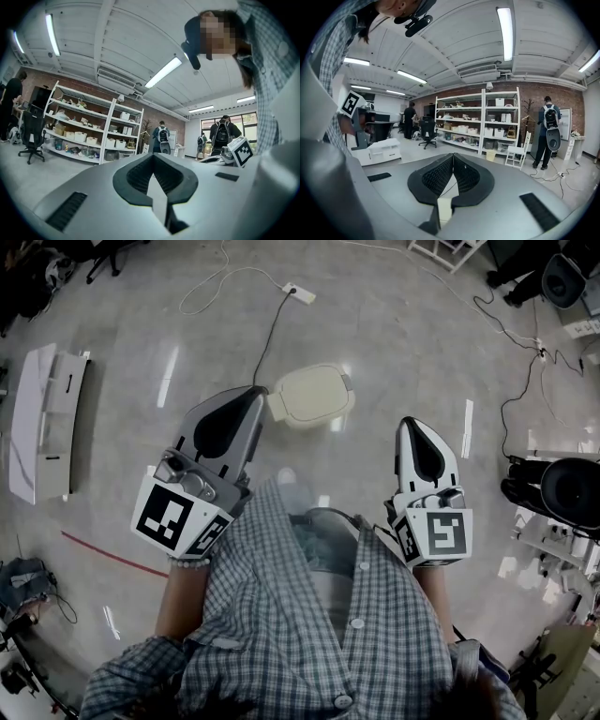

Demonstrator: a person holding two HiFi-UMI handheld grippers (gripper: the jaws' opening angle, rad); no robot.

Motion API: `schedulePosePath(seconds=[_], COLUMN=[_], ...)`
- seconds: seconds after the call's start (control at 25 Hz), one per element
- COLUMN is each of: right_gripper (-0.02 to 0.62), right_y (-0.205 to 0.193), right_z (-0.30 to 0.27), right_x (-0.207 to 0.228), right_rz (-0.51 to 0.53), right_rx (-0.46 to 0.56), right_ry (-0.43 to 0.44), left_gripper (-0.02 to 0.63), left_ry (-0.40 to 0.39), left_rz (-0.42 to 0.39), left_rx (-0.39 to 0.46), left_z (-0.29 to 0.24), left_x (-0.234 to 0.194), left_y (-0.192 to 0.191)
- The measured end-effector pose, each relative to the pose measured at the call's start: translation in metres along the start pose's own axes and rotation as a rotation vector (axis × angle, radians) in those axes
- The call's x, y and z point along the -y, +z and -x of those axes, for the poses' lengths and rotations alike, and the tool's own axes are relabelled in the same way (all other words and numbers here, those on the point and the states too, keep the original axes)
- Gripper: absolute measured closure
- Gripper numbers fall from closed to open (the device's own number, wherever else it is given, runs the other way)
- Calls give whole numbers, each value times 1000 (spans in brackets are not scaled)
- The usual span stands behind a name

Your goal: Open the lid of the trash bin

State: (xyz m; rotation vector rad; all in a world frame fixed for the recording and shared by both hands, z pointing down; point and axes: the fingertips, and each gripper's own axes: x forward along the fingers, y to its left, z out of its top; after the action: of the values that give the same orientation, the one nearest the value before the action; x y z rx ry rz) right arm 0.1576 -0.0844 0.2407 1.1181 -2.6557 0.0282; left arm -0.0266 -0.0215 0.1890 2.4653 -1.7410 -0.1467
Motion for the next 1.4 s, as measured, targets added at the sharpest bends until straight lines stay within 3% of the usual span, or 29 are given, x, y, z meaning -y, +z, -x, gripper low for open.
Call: schedulePosePath(seconds=[0.64,0.84,1.04,1.24,1.4], right_gripper=[577,577,577,577,577], right_y=[12,11,-3,-18,-31], right_z=[-65,-79,-89,-102,-114], right_x=[-29,-39,-33,-23,-6], right_rz=[25,61,71,205,199], right_rx=[-15,-40,-76,-129,-155], right_ry=[31,73,86,129,160], left_gripper=[606,606,606,606,606], left_ry=[41,81,114,156,175], left_rz=[-26,25,41,58,74], left_rx=[-30,-25,-37,-45,-58], left_z=[9,14,14,4,-10], left_x=[-66,-79,-85,-85,-81], left_y=[-9,-14,-21,-24,-30])
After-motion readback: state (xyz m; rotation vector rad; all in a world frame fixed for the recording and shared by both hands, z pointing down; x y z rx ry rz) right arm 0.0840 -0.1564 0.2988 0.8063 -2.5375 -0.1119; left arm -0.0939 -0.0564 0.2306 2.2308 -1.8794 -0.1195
